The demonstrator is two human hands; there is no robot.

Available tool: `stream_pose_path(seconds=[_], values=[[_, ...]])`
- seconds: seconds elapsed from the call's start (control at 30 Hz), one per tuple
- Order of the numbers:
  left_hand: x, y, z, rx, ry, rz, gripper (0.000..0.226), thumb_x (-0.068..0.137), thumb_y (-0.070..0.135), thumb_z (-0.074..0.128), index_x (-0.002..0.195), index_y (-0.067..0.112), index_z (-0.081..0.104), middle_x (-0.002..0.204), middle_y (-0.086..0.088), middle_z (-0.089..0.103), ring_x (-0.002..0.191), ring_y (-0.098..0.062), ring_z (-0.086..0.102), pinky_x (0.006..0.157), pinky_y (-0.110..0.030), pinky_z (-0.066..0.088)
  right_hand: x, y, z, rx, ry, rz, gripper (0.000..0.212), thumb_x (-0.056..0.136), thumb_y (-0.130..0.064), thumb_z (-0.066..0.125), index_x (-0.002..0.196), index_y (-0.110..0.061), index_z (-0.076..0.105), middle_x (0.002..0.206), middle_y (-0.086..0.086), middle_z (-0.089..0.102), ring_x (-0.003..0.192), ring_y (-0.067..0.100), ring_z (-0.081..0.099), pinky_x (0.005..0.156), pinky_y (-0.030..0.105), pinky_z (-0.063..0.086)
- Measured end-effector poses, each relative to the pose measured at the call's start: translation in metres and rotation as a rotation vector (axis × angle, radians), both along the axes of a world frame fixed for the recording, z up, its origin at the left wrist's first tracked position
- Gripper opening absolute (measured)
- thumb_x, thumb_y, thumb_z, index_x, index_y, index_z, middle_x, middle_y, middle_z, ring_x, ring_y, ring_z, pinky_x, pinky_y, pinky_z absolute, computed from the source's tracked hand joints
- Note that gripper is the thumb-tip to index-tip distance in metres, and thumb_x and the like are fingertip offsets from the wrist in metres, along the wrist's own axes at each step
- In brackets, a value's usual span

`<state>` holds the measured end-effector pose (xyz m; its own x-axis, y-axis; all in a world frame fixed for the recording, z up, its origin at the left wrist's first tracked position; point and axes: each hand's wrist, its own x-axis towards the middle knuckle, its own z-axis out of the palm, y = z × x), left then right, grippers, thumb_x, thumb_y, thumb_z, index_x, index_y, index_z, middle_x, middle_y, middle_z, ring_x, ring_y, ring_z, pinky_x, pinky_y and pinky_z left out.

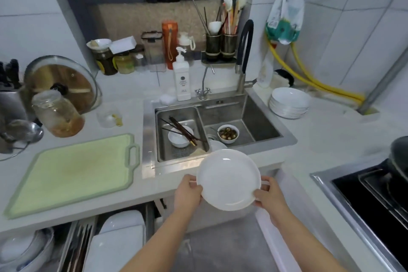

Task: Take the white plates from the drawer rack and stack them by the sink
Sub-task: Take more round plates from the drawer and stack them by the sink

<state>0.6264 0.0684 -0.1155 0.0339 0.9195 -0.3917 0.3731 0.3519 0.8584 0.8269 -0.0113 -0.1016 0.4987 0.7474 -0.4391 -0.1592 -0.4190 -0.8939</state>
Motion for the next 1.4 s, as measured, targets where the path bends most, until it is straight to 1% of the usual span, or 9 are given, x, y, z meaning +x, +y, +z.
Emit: stream_pose_path(seconds=[0.2,0.33,0.47,0.57,0.67,0.77,0.9,1.2,1.4], values=[[0.076,0.03,0.03,0.008,-0.147,-0.022,0.02,0.078,0.0,0.052,0.097,0.006,0.054,0.094,-0.02,0.065,0.071,-0.031,0.065,0.054,-0.036,0.058,0.069,0.014,0.031,0.063,-0.027,-0.081,0.04,0.083,0.013,0.05,0.117,-0.007,0.048,0.101,0.013,0.055,0.085,0.024,0.057,0.054,0.029,0.05],[0.12,0.062,0.047,-0.004,-0.215,-0.075,0.021,0.079,-0.005,0.052,0.096,0.007,0.053,0.09,-0.013,0.062,0.072,-0.029,0.065,0.064,-0.045,0.06,0.105,0.033,0.043,0.086,0.006,-0.171,0.038,0.083,0.012,0.049,0.114,-0.009,0.05,0.107,0.019,0.058,0.079,0.026,0.06,0.05,0.028,0.052],[0.16,0.1,0.057,-0.004,-0.243,-0.144,0.02,0.08,-0.007,0.049,0.086,0.012,0.054,0.089,-0.014,0.062,0.067,-0.025,0.063,0.049,-0.032,0.057,0.135,0.055,0.051,0.139,0.052,-0.247,0.037,0.082,0.014,0.048,0.114,-0.005,0.051,0.095,0.019,0.06,0.064,0.024,0.061,0.043,0.026,0.054],[0.191,0.134,0.064,-0.016,-0.256,-0.23,0.027,0.079,-0.009,0.045,0.091,0.009,0.061,0.081,-0.013,0.065,0.061,-0.023,0.062,0.055,-0.037,0.06,0.159,0.077,0.058,0.151,0.046,-0.299,0.036,0.081,0.012,0.051,0.112,-0.007,0.053,0.089,0.015,0.061,0.06,0.022,0.063,0.045,0.026,0.055],[0.222,0.175,0.071,-0.018,-0.226,-0.291,0.03,0.082,-0.004,0.05,0.105,0.012,0.059,0.08,-0.004,0.065,0.062,-0.014,0.063,0.046,-0.024,0.054,0.183,0.106,0.063,0.148,0.039,-0.346,0.036,0.081,0.011,0.052,0.112,-0.007,0.053,0.09,0.015,0.063,0.057,0.02,0.065,0.058,0.033,0.061],[0.252,0.216,0.077,-0.011,-0.214,-0.366,0.034,0.083,-0.003,0.052,0.113,0.01,0.058,0.084,-0.006,0.065,0.063,-0.017,0.063,0.059,-0.032,0.058,0.204,0.133,0.069,0.138,0.027,-0.398,0.035,0.08,0.01,0.053,0.11,-0.007,0.054,0.08,0.012,0.065,0.059,0.024,0.063,0.075,0.047,0.06],[0.286,0.256,0.082,0.004,-0.193,-0.44,0.038,0.082,0.0,0.055,0.118,0.011,0.059,0.077,-0.002,0.065,0.064,-0.015,0.064,0.051,-0.026,0.052,0.23,0.164,0.078,0.146,0.052,-0.496,0.035,0.08,0.009,0.055,0.108,-0.01,0.055,0.084,0.009,0.066,0.066,0.02,0.067,0.046,0.024,0.056],[0.364,0.318,0.085,-0.009,-0.165,-0.464,0.043,0.085,0.005,0.057,0.126,0.016,0.057,0.098,-0.01,0.069,0.078,-0.018,0.067,0.054,-0.023,0.053,0.298,0.221,0.085,0.121,0.046,-0.561,0.035,0.079,0.007,0.058,0.107,-0.014,0.055,0.09,0.007,0.064,0.071,0.019,0.066,0.052,0.027,0.053],[0.41,0.344,0.077,-0.03,-0.151,-0.402,0.042,0.085,0.006,0.059,0.125,0.018,0.059,0.083,0.001,0.064,0.072,-0.015,0.065,0.048,-0.02,0.05,0.348,0.254,0.074,0.118,0.071,-0.543,0.033,0.08,0.008,0.059,0.106,-0.012,0.056,0.086,0.007,0.062,0.068,0.018,0.062,0.05,0.024,0.05]])
